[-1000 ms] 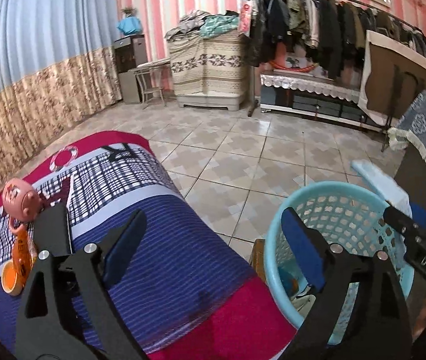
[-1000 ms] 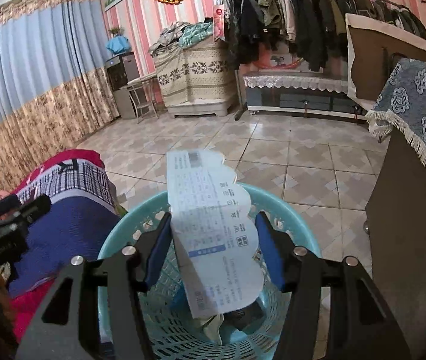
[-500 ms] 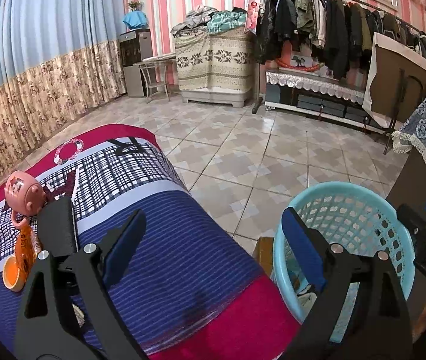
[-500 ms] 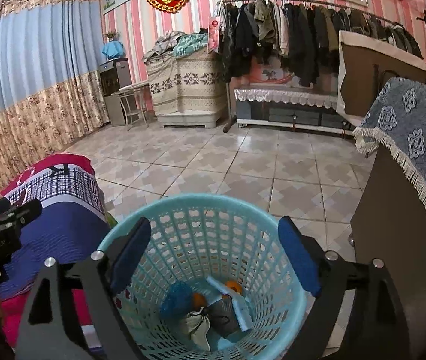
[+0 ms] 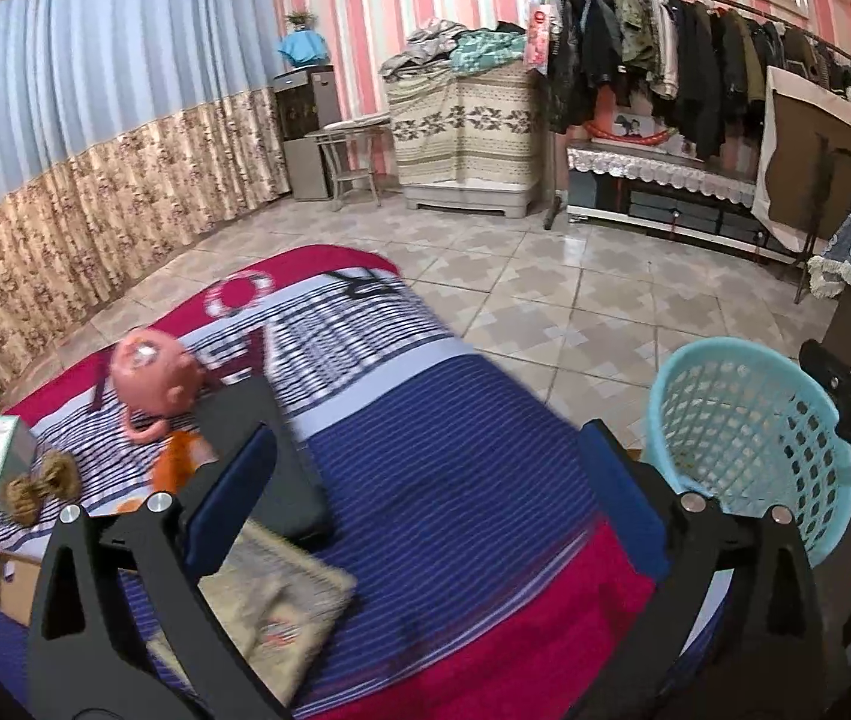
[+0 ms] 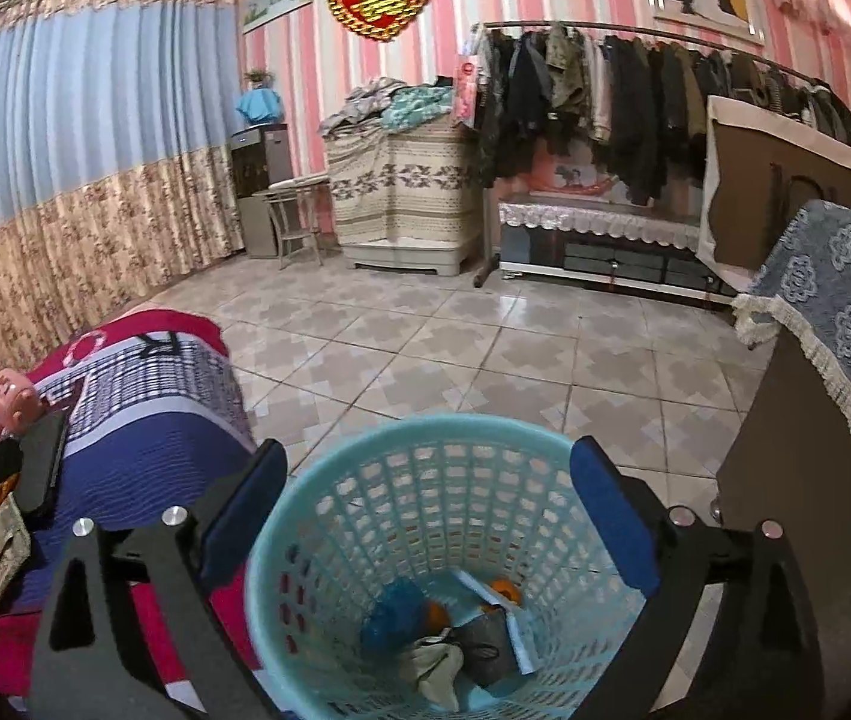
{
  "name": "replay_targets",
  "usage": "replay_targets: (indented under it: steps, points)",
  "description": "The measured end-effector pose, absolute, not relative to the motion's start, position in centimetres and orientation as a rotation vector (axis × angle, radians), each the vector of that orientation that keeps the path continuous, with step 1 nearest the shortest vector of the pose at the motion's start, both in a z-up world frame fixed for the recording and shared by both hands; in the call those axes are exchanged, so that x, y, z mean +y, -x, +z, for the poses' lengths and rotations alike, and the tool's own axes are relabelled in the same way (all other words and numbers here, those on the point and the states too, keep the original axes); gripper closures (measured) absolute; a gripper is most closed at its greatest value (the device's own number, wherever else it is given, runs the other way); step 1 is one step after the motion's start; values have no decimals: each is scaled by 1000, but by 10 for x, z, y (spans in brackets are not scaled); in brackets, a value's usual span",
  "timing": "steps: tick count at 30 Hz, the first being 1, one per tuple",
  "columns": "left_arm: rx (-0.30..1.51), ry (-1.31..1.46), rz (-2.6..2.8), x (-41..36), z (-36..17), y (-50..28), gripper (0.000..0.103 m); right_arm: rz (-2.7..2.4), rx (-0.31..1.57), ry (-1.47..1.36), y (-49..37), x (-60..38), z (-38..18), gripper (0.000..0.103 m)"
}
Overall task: Collect trash
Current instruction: 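Move both tools back over the bed toward the snack wrappers, then grasp the grey snack wrapper with the right tool while the left tool grasps the orange chip bag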
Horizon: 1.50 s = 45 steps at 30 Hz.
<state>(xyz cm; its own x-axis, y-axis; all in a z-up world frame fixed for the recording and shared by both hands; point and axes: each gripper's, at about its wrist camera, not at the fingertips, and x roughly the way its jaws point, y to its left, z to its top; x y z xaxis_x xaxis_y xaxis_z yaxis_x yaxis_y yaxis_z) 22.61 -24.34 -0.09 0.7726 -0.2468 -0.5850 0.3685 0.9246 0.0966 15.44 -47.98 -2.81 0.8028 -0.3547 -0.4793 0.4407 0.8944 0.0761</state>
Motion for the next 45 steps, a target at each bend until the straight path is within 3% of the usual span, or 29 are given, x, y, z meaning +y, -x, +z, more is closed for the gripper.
replay_targets:
  steps: [15,25,42,44,45]
  points:
    - [614,-172,-149,-100,-6,-217,6,-254,532,-97,-193,-391,-29,9]
    - [683,-122,-33,-25,-39,-225,6,-126,592,3,-218,-325,-40,9]
    - [735,-47,43,30,-68,-232,6,205,815,31,-263,-216,-97,10]
    - [730,-53,43,29,-68,-232,6,229,839,37,-267,-209,-105,13]
    - [730,-57,43,28,-69,-232,6,243,842,48,-266,-206,-107,22]
